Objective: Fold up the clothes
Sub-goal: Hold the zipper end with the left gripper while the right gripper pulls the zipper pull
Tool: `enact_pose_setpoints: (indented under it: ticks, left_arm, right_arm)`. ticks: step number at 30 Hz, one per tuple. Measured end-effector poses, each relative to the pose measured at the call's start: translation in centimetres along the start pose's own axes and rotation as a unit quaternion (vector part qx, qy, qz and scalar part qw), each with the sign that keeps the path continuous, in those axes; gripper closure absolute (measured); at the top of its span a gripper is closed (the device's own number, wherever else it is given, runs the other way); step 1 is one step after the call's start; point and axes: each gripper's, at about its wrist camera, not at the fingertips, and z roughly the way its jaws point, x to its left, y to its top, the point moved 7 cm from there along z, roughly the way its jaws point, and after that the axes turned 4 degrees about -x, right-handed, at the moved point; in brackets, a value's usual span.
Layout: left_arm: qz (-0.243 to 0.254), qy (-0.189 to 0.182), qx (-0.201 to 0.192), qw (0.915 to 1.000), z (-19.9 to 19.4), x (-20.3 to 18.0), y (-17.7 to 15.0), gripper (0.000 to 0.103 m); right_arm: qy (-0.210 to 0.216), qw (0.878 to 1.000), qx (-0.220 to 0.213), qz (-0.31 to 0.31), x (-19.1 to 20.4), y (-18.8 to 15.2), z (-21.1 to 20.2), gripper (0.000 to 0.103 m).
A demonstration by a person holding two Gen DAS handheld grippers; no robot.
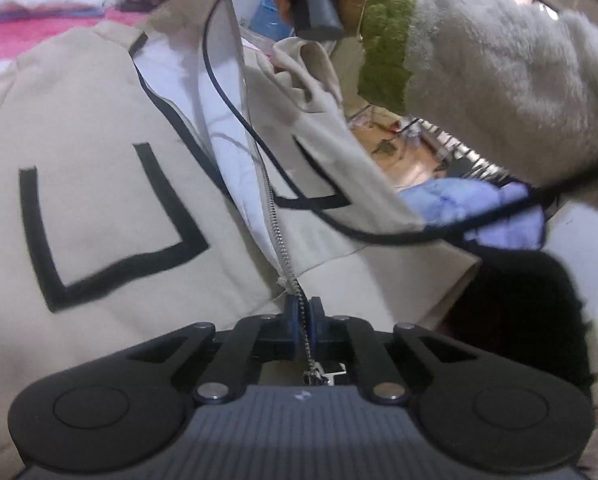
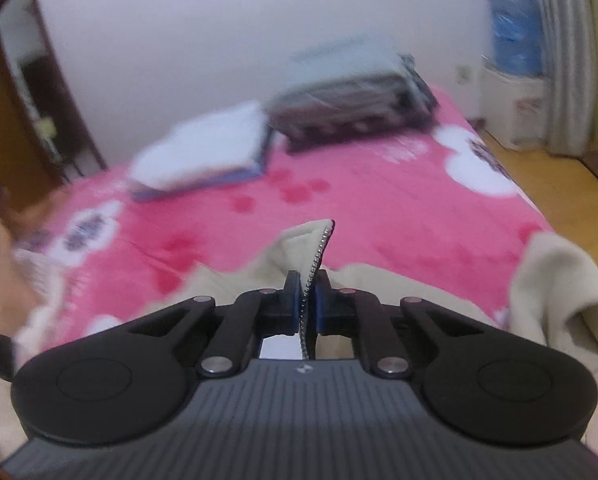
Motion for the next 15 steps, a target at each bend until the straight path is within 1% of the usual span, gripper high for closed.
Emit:
enact_pose_setpoints:
  ticks: [2,4,6,9,12,15]
  left_arm:
    - [-0.002,-0.008,-0.001,1.0000,-0.2,-0.2,0.0,0.098]
    - [-0.005,-0.012,0.002,0.9999,-0.2,-0.3,-0.1,0.098]
    - [-0.008,-0.016,0.006,0.9998,-0.1,-0.3,-0.2,0.098]
    - [-0.016,-0.016,0.011,0.9997,0.0,-0.1,-0.2,0.098]
    - [-0.023,-0.015,0.020,0.9994,0.7,0.4,-0.2,0.098]
    - [-0.028,-0.013,0.028,0.9991,1.1,0.7,-0.4,0.097]
  right_arm:
    - [0.039,0.999,0.003,0.001,1.7,0.7,-0.1,0.097]
    - [0.050,0.997,0.019,-0.048,3.8,0.4,0.5,0.097]
    - [0.054,0.994,0.044,-0.089,5.8,-0.7,2.0,0.097]
    - [0.055,0.988,0.071,-0.123,8.0,-2.5,4.7,0.097]
    - [0.050,0.985,0.091,-0.139,9.2,-4.5,7.5,0.097]
    - [0.032,0.983,0.110,-0.145,9.0,-6.5,10.5,0.094]
